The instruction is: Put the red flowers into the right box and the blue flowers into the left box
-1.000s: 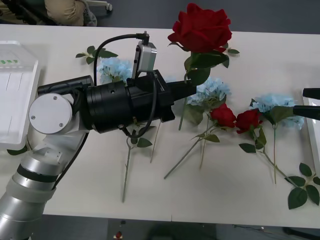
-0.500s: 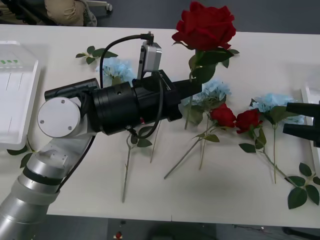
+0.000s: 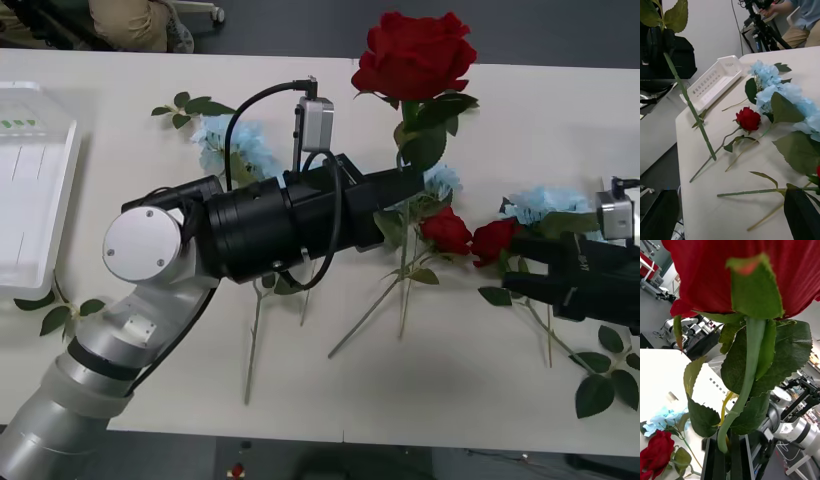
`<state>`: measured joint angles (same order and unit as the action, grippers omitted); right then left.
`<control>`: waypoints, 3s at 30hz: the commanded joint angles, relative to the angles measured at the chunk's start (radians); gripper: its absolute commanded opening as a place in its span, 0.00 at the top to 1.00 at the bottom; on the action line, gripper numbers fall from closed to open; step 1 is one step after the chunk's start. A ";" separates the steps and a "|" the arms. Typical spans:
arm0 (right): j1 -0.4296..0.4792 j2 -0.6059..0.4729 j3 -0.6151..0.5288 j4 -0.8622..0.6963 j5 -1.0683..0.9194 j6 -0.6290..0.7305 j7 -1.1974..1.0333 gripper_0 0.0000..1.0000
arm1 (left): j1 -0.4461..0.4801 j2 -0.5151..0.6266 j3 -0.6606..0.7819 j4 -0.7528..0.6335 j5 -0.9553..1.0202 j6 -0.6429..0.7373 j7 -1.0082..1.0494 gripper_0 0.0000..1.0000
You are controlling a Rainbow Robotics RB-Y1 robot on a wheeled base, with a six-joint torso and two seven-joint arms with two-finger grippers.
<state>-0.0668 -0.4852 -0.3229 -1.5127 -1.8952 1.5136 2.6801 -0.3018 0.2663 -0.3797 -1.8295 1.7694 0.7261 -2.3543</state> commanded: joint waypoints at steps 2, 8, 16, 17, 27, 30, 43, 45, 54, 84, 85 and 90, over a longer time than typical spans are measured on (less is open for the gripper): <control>-0.094 0.008 0.061 0.068 -0.016 -0.007 0.025 0.18 | -0.028 -0.009 -0.028 -0.011 0.035 -0.056 -0.020 1.00; -0.183 0.031 0.125 0.160 -0.021 -0.007 0.025 0.18 | -0.028 -0.009 -0.085 -0.008 0.091 -0.143 -0.020 1.00; -0.266 0.063 0.206 0.207 -0.019 -0.004 0.025 0.18 | -0.030 -0.009 -0.099 -0.008 0.120 -0.171 -0.022 1.00; -0.274 0.065 0.214 0.207 -0.021 0.000 0.025 0.18 | -0.031 -0.009 -0.099 -0.008 0.120 -0.169 -0.022 1.00; -0.297 0.068 0.209 0.226 -0.030 0.123 0.025 0.18 | -0.030 -0.009 -0.099 -0.008 0.120 -0.171 -0.022 1.00; -0.297 0.068 0.212 0.244 -0.028 0.138 0.025 0.18 | -0.030 -0.009 -0.099 -0.008 0.120 -0.171 -0.022 1.00; -0.338 0.071 0.255 0.272 -0.035 0.148 0.025 0.18 | -0.030 -0.009 -0.099 -0.008 0.120 -0.171 -0.022 1.00; -0.344 0.073 0.269 0.272 -0.047 0.145 0.025 0.18 | -0.030 -0.009 -0.099 -0.008 0.120 -0.171 -0.022 1.00; -0.363 0.079 0.355 0.272 -0.081 0.149 0.025 0.20 | -0.030 -0.009 -0.099 -0.008 0.120 -0.171 -0.022 1.00; -0.387 0.077 0.372 0.272 -0.059 0.126 0.025 1.00 | -0.030 -0.009 -0.099 -0.008 0.120 -0.171 -0.022 0.00; -0.387 0.079 0.363 0.272 -0.051 0.126 0.025 1.00 | -0.030 -0.009 -0.099 -0.008 0.120 -0.171 -0.022 0.00; -0.386 0.066 0.294 0.272 0.013 0.151 0.025 1.00 | -0.030 -0.009 -0.099 -0.008 0.120 -0.171 -0.022 0.00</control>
<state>-0.4247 -0.4234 0.0226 -1.2295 -1.9099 1.6473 2.6802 -0.3021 0.2663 -0.4826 -1.8226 1.8786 0.5564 -2.3543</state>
